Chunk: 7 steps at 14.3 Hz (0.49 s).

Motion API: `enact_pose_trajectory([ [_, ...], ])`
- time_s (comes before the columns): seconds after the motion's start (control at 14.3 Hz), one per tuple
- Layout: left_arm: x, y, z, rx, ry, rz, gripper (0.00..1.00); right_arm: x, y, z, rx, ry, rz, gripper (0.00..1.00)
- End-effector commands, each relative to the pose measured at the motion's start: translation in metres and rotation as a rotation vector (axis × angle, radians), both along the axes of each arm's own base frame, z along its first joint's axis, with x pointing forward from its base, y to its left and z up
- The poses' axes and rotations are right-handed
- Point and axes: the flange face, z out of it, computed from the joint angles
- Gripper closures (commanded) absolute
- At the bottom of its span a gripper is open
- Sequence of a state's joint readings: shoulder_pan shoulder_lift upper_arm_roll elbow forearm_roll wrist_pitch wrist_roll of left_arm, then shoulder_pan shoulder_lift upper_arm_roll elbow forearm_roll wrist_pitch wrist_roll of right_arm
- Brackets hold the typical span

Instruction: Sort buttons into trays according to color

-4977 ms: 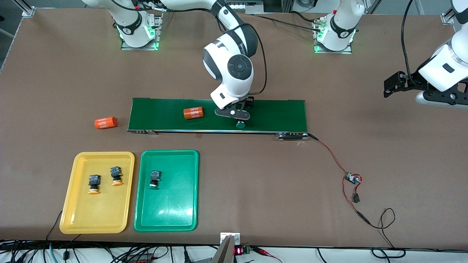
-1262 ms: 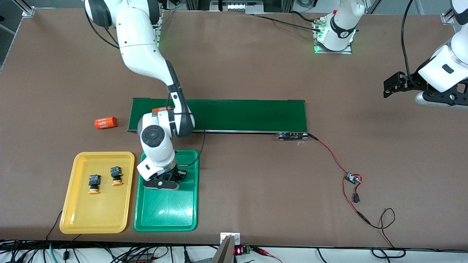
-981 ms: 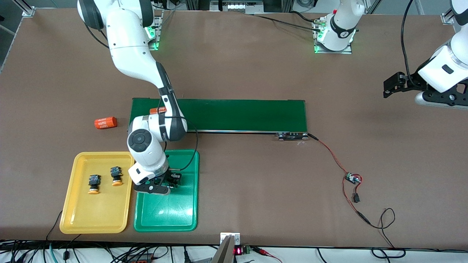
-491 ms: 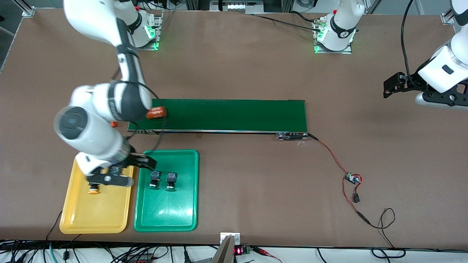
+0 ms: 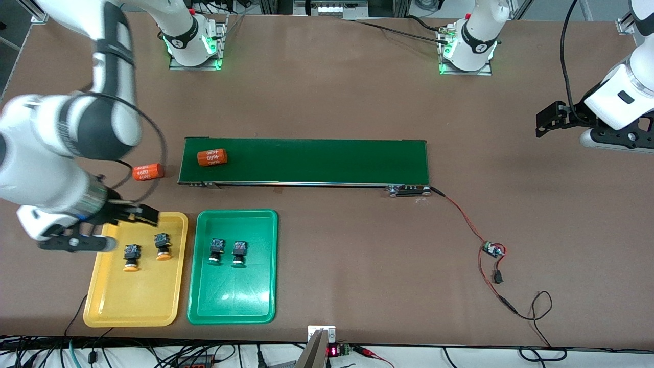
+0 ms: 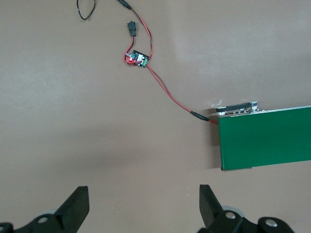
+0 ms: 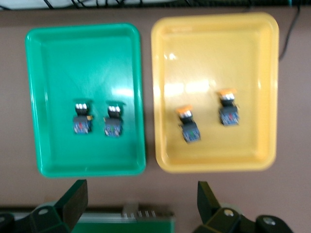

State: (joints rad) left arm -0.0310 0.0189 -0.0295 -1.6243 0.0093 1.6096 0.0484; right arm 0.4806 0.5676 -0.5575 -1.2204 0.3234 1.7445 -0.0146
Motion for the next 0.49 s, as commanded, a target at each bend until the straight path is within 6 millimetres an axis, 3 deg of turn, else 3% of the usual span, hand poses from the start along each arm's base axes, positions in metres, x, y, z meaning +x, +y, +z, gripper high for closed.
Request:
enact_pose_trajectory([
  [0.0,0.001,0.000,0.006,0.000,0.003,-0.001,0.00,-0.026,-0.039,0.032,0.050,0.065,0.018,0.00],
  [0.14,0.001,0.000,0.006,0.000,0.003,-0.001,0.00,-0.044,-0.070,0.059,0.000,0.062,0.034,0.00],
  [0.28,0.001,0.000,0.006,0.000,0.003,0.000,0.00,-0.077,-0.102,0.074,0.008,0.074,0.016,0.00],
  [0.42,0.001,0.001,0.006,0.001,0.003,-0.003,0.00,-0.091,-0.109,0.083,-0.024,0.077,0.036,0.00],
])
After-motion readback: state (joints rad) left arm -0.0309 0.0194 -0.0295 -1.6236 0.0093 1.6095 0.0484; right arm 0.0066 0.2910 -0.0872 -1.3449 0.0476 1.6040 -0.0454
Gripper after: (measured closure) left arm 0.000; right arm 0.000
